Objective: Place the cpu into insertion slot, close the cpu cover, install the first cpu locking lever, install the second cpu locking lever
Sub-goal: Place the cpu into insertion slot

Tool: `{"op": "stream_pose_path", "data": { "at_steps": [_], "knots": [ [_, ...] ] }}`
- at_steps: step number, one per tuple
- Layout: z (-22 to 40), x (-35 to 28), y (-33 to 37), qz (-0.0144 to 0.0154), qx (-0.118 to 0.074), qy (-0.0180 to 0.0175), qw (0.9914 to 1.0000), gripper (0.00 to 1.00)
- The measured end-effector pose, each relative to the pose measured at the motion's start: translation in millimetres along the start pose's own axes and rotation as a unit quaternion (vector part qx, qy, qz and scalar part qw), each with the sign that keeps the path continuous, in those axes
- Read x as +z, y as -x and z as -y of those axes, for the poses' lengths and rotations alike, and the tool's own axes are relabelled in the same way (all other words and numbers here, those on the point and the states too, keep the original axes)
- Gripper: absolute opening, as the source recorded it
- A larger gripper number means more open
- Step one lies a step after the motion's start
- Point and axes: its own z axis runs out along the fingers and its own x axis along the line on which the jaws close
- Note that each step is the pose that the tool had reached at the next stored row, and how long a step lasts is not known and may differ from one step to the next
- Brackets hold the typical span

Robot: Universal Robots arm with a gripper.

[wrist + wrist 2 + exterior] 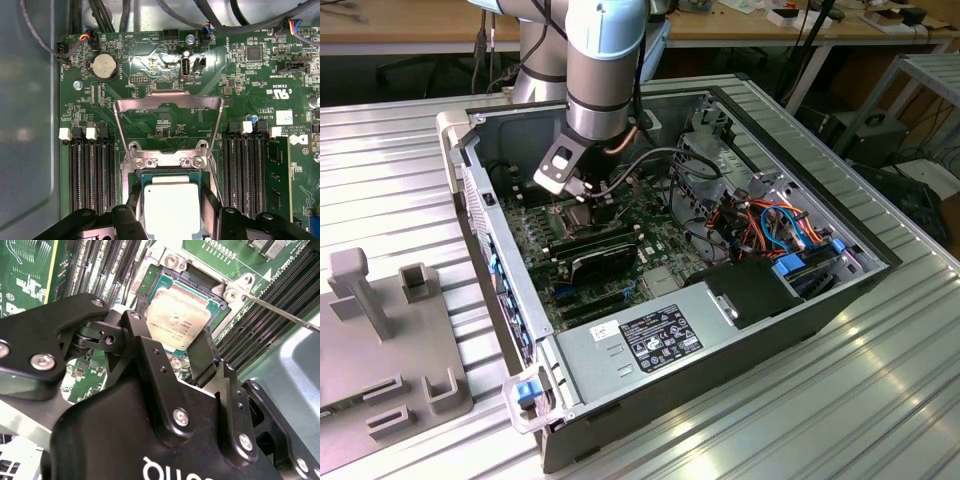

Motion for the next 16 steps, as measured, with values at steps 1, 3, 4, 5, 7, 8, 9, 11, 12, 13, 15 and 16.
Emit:
{"op": "stream_pose_path", "data": {
  "at_steps": [1, 3, 4, 5, 7, 8, 9, 11, 12, 13, 15, 16],
  "knots": [
    [0.0, 0.0, 0.0, 0.0001, 0.001, 0.0000, 1.00000, 0.59],
    [0.0, 0.0, 0.0, 0.0001, 0.001, 0.0000, 1.00000, 0.59],
    [0.0, 0.0, 0.0, 0.0001, 0.001, 0.0000, 1.00000, 0.59],
    [0.0, 0.0, 0.0, 0.0001, 0.001, 0.0000, 1.00000, 0.59],
    [0.1, -0.1, 0.1, 0.0004, 0.001, -0.0001, 1.00000, 0.59],
    [0.1, -0.1, 0.0, 0.0003, 0.001, -0.0001, 1.00000, 0.57],
    [0.0, -0.1, 0.0, 0.0002, 0.001, -0.0001, 1.00000, 0.55],
    [0.0, -0.1, 0.0, 0.0002, 0.001, 0.0000, 1.00000, 0.55],
    [0.0, 0.0, 0.0, 0.0002, 0.001, 0.0000, 1.00000, 0.55],
    [0.0, 0.0, 0.0, 0.0002, 0.001, 0.0000, 1.00000, 0.55],
    [-0.3, 0.0, 0.0, 0.0001, 0.000, 0.0000, 1.00000, 0.55],
    [-0.5, 0.0, 0.0, -0.0001, -0.002, -0.0001, 1.00000, 0.55]
  ]
}}
